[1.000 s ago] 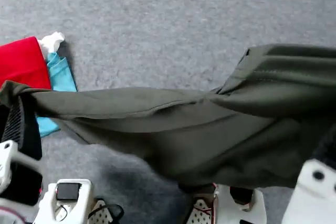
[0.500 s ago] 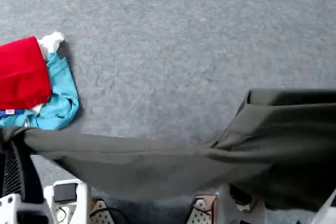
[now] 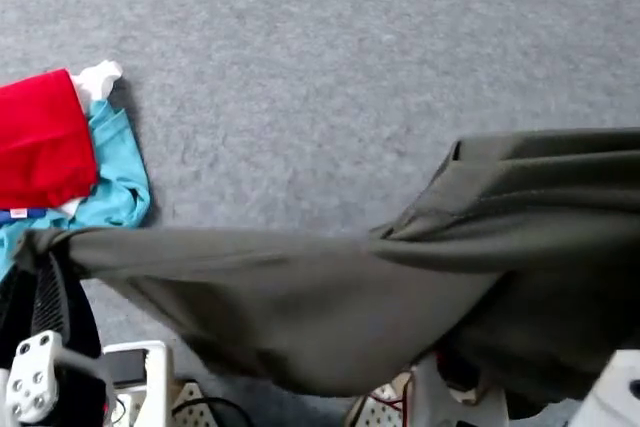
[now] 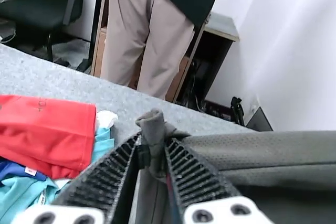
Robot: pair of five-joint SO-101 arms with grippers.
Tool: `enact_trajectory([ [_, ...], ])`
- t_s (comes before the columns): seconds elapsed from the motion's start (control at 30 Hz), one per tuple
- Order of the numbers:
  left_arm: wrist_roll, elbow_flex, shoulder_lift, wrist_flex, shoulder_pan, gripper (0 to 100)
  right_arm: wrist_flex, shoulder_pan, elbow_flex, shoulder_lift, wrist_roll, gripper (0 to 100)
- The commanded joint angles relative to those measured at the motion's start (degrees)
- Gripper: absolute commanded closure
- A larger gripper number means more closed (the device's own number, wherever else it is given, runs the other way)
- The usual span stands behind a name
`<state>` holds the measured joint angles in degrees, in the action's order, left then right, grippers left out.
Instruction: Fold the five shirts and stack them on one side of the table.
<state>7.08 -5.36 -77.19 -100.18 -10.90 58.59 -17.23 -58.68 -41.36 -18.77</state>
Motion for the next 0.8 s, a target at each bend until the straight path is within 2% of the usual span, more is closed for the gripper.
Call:
enact_trajectory([
  [0.0, -0.5, 1.7, 0.5, -0.5, -0.7, 98, 1.0, -1.2, 2.1, 0.7, -0.5, 99.6],
  [0.1, -0.3, 4.7, 1.6, 1.1, -0.6, 98, 0.8, -1.2, 6.6, 0.5, -0.5, 99.6],
  [0.3, -0.1, 13.6, 9.4, 11.3, 0.4, 98, -2.5, -0.7, 21.0, 0.7, -0.4, 99.6],
  [0.47, 0.4, 22.2, 21.1, 25.8, 9.6, 98, -20.7, -0.3, 44.0, 1.1, -0.4, 99.6],
  [0.57, 4.5, 23.6, 30.5, 37.2, 11.7, 98, -35.4, 2.5, 57.8, 3.6, -1.0, 99.6],
  [0.63, 6.9, 22.9, 37.8, 43.7, 11.9, 98, -42.8, 4.5, 64.4, 6.6, -4.6, 99.6],
  [0.77, 8.0, 14.7, 52.4, 47.1, 12.0, 98, -50.7, 7.8, 68.6, 15.3, -9.9, 99.7],
])
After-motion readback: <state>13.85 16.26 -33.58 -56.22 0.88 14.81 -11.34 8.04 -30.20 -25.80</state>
